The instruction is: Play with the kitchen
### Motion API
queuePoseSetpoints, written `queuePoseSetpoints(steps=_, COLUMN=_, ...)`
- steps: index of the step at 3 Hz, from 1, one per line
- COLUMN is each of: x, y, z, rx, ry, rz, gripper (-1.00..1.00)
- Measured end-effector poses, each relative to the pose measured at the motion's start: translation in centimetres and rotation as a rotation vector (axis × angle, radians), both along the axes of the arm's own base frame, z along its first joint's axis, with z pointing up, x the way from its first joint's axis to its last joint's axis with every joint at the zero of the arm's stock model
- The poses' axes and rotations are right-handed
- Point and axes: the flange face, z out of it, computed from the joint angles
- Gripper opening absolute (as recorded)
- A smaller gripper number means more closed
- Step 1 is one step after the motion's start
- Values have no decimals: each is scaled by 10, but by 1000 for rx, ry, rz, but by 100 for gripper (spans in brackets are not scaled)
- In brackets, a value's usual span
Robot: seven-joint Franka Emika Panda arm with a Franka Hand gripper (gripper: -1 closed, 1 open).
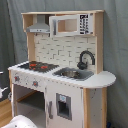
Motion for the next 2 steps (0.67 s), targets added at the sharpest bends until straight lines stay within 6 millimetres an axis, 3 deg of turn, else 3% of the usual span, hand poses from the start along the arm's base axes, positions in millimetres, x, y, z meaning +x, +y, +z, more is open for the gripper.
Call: queuePoseSetpoints(steps=2, x=5, y=-51, z=18, rx=-56, ry=119, rz=-61, gripper=100)
